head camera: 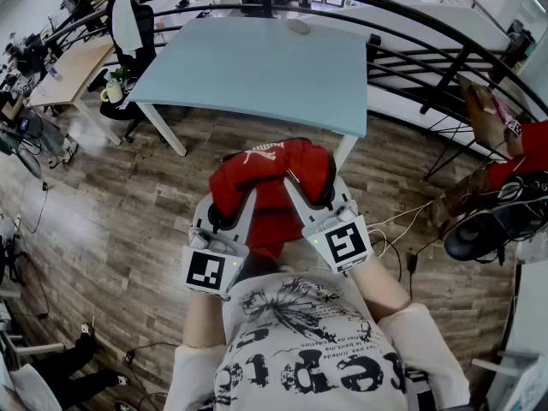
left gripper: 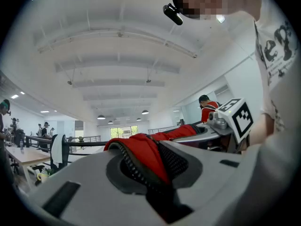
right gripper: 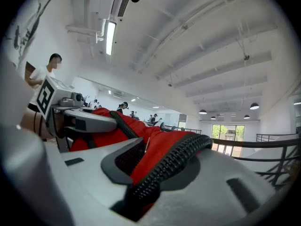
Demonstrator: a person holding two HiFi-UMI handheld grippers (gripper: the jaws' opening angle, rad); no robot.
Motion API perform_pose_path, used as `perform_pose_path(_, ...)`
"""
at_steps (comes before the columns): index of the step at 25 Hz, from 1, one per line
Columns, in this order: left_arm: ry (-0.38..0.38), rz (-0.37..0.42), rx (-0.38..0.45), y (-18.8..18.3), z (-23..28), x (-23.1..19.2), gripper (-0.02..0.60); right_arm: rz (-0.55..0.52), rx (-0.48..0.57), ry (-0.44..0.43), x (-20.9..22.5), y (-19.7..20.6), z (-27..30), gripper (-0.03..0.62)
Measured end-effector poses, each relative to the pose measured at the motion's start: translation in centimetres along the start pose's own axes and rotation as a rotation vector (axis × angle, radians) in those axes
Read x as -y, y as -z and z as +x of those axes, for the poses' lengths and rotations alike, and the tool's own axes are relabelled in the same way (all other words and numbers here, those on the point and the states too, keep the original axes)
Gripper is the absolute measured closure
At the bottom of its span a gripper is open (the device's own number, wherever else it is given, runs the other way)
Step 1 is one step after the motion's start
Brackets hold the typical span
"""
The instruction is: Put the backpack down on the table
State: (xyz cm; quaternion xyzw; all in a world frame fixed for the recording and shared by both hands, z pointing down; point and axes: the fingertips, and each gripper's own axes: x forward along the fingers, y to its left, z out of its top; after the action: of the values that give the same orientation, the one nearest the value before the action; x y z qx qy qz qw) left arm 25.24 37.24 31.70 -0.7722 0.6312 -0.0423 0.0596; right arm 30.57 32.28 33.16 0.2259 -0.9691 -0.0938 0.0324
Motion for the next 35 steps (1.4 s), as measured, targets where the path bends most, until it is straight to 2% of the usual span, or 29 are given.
perform_pose_path(10,0.006,0.003,0.003,0.5,0.6,-0.6,0.509,0.003,0.000,0.011,0.3,0.6,0.9,0.503)
perform_pose_path(20,0.008,0.000,-0.006,1.5,3.8,-5.4,0.509,0.025,-0.018,0.032,2.0,1.1,6.3,0.502)
perform_pose_path(25,0.021,-0.007,-0.006,3.5,5.6,-10.2,0.509,0.022,-0.026,0.043,2.3,2.2,11.6,0.502)
perform_pose_path(31,0.054,-0.023,0.007,4.4,10.3,-19.7,0.509,0.002,-0.035,0.066,4.4,1.7,21.8,0.502)
perform_pose_path(35,0.110,-0.028,0.011,4.6,14.6,-26.4,0.509,-0.001,-0.040,0.128,7.0,1.0,28.8,0.502)
